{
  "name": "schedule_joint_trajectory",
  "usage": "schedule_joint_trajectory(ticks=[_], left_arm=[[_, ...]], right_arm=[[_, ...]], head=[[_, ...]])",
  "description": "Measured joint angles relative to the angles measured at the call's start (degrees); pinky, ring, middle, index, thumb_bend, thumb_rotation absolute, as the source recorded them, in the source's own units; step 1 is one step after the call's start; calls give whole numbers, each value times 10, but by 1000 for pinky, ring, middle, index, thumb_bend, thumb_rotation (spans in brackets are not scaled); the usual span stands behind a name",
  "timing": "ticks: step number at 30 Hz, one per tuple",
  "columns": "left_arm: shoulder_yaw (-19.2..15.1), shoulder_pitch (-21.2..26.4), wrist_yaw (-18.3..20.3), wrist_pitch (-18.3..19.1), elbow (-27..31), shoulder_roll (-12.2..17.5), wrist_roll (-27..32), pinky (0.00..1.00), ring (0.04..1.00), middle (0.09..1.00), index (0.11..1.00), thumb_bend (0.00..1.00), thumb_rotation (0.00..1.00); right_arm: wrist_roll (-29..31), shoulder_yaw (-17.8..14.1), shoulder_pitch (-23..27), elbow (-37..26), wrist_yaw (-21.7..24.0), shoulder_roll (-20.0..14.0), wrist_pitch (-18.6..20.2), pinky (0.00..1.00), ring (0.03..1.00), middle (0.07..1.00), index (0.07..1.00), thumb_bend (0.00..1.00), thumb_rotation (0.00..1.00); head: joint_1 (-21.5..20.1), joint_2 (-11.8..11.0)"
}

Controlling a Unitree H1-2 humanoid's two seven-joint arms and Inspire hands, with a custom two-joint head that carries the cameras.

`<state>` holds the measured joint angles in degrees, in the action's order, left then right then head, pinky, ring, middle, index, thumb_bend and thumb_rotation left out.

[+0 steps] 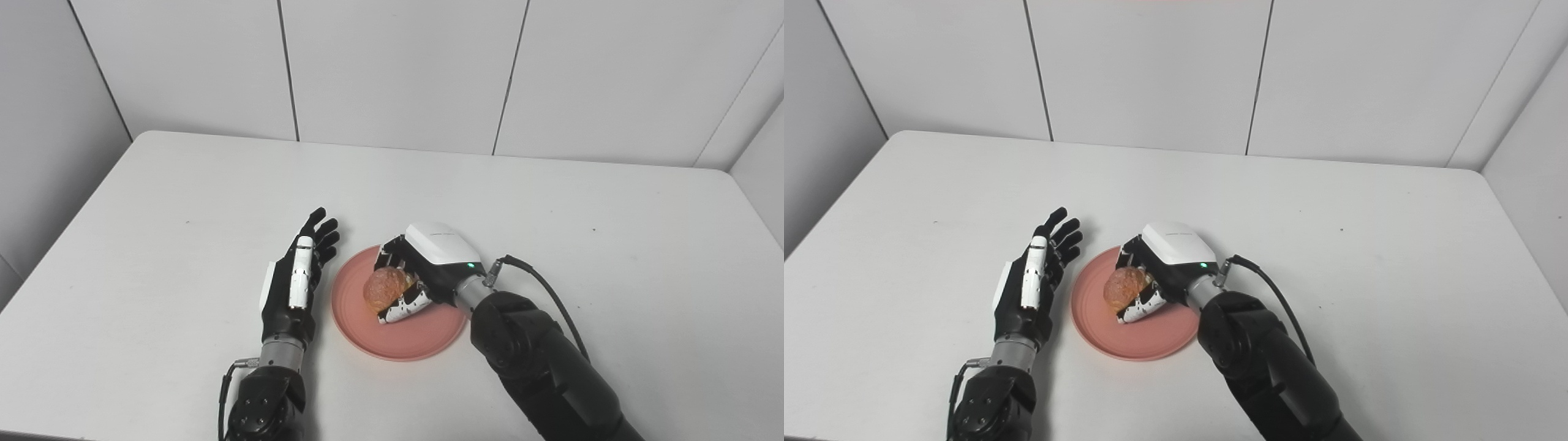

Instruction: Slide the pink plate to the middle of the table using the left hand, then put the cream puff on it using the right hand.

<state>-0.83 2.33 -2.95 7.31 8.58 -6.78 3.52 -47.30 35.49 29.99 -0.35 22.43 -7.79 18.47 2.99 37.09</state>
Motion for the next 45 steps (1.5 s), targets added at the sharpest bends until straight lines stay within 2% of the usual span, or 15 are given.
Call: schedule_joint_trajectory(ticks=[5,8,9,11,14,17,25,30,34,40,43,45], left_arm=[[-2,1,0,0,-7,0,0,896,872,867,857,433,1000],[-2,1,0,0,-11,1,0,892,873,869,859,442,1000],[-2,1,0,0,-11,1,0,894,872,866,857,444,1000],[-4,1,0,0,-12,3,0,894,871,866,856,445,1000],[-4,2,0,0,-13,3,0,893,868,860,851,440,1000],[-4,2,0,0,-13,3,0,896,869,861,853,440,1000],[-5,3,0,0,-17,3,0,892,866,859,848,446,1000],[-6,4,0,0,-17,3,0,910,873,863,852,457,1000],[-6,4,0,0,-17,5,0,903,873,866,853,457,1000],[-6,5,1,0,-17,9,1,898,874,867,856,451,1000],[-7,5,1,0,-17,13,5,902,874,867,857,456,1000],[-5,5,1,0,-16,15,6,905,876,872,861,458,1000]], right_arm=[[-15,-1,0,-24,41,-11,3,533,719,799,847,832,372],[-16,-8,-1,-34,47,-11,3,618,785,874,915,887,401],[-16,-10,-2,-37,48,-11,3,684,817,901,943,920,417],[-15,-15,-3,-45,52,-11,3,702,826,907,949,930,421],[-13,-24,-3,-46,53,-11,3,812,884,936,977,983,450],[-8,-32,-4,-47,53,-13,2,852,914,959,995,1000,488],[-4,-39,-5,-54,42,-16,-6,869,940,987,1000,1000,564],[2,-58,-14,-73,18,-15,-21,879,957,997,1000,1000,588],[21,-88,-24,-93,6,-9,-22,906,975,1000,1000,1000,622],[72,-153,-62,-111,-45,-1,-30,775,939,1000,1000,1000,730],[98,-177,-86,-112,-77,3,-41,786,951,1000,1000,991,753],[123,-195,-105,-112,-97,6,-53,834,973,1000,1000,938,772]], head=[[-12,-2],[-10,2],[-9,2],[-9,2],[-9,3],[-10,4],[-11,4],[-15,2],[-18,3],[-20,3],[-20,3],[-20,3]])
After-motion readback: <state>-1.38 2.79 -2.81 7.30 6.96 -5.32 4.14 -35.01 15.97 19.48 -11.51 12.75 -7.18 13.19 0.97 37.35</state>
